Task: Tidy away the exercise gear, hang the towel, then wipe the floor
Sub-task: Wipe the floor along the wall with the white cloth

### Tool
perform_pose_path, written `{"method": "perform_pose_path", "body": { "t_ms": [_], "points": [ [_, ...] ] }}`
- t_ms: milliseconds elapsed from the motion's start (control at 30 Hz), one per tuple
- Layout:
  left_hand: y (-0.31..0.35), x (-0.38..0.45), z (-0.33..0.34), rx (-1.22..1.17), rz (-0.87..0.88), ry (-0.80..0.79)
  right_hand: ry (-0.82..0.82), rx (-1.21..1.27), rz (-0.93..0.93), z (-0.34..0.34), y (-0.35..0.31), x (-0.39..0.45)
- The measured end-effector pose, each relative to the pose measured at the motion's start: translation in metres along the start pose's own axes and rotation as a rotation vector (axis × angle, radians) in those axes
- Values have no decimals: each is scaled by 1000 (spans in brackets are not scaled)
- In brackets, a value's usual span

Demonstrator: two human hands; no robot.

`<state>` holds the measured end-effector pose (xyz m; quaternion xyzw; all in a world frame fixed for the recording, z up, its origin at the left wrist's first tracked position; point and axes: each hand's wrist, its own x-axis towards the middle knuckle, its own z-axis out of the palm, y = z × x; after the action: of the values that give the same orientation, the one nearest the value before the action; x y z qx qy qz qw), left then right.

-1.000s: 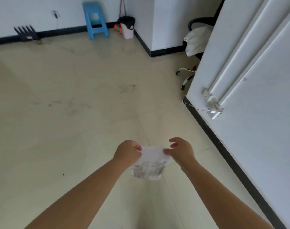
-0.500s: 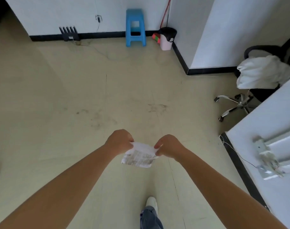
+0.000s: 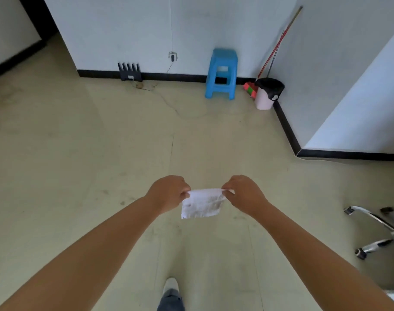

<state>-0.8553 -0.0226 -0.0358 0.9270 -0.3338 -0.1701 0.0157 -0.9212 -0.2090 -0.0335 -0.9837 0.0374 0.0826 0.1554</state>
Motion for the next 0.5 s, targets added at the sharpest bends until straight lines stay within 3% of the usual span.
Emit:
{"method": "perform_pose_path", "body": {
  "t_ms": [233, 500],
  "points": [
    [-94, 172, -95, 16, 77, -17, 25, -3, 54, -51, 12, 194],
    [-177, 414, -182, 72, 45, -28, 64, 53, 42, -112, 79, 446]
  ]
}}
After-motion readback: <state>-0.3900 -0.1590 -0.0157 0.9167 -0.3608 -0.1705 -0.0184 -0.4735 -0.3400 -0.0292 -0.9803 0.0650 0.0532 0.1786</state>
